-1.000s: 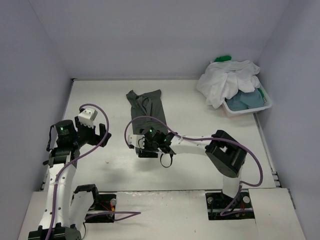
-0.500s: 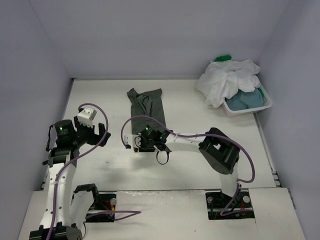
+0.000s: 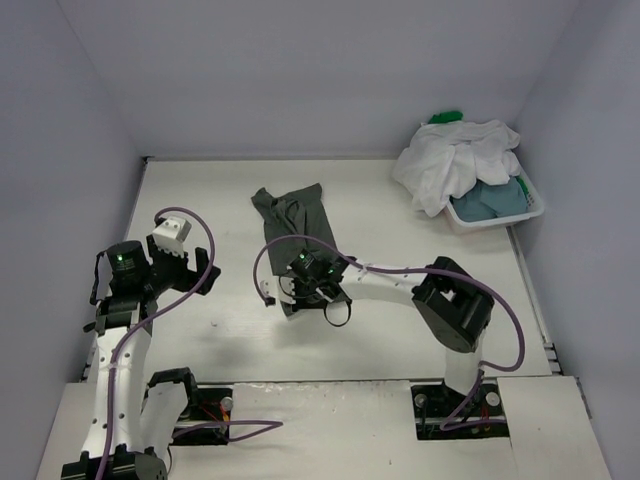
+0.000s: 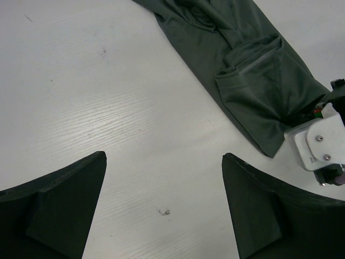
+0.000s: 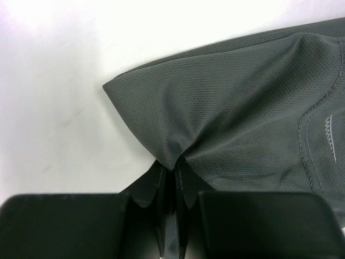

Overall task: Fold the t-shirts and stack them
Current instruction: Pick up the 2/3-rectangle-folded T-shirt from the center of the board.

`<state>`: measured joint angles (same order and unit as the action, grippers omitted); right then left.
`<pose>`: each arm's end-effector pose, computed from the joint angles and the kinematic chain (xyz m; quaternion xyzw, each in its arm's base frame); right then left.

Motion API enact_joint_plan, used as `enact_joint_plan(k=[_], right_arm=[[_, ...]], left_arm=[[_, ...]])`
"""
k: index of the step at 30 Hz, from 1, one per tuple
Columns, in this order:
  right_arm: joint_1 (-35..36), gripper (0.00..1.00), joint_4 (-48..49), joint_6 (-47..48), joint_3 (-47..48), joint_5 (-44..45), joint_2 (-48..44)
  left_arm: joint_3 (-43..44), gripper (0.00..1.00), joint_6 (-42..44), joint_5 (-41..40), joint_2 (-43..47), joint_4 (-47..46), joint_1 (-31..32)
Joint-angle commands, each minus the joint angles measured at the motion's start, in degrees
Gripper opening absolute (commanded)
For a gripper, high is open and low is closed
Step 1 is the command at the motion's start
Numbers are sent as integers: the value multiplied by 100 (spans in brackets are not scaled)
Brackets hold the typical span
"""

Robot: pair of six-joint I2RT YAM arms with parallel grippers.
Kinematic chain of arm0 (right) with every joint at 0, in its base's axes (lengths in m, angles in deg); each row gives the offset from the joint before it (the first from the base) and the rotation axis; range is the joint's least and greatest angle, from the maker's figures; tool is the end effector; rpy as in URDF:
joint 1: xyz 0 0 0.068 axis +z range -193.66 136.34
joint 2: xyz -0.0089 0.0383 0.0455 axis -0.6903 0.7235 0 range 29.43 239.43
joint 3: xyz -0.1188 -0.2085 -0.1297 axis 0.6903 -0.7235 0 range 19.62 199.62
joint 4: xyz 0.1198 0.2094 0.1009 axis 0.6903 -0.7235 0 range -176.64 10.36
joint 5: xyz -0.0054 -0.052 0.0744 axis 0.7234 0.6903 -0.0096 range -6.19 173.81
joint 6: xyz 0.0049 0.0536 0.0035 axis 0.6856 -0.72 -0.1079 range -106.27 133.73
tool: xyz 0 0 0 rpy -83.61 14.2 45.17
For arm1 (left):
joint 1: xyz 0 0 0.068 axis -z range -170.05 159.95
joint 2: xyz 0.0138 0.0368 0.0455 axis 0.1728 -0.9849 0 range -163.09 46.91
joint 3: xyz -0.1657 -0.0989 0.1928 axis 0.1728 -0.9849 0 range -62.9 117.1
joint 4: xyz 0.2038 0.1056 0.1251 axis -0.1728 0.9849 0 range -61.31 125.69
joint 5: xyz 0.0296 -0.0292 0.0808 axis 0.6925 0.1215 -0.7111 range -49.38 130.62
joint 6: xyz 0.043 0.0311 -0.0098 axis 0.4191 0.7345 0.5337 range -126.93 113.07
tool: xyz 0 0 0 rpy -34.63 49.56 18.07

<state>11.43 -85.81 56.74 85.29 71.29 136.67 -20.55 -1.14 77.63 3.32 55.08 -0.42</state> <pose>0.2196 0.3279 0.1674 -0.7260 0.5781 0.1388 0.3456 0.1669 0.0087 0.3026 0.1318 0.8172 -0.1998 0.5243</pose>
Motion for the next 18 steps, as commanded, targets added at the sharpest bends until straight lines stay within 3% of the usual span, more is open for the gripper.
enact_joint_plan(k=[1,12,18], right_arm=[[28,0,-1087,112,-116,-480,-669],[300,0,-1896,252,-46,-1130,-1601],[362,0,-1975,226,7,-1201,-1987]], left_arm=[[265,82,46,157,35,-205,-53],[265,82,99,324,-140,-266,-53],[414,82,187,683,-851,-573,61]])
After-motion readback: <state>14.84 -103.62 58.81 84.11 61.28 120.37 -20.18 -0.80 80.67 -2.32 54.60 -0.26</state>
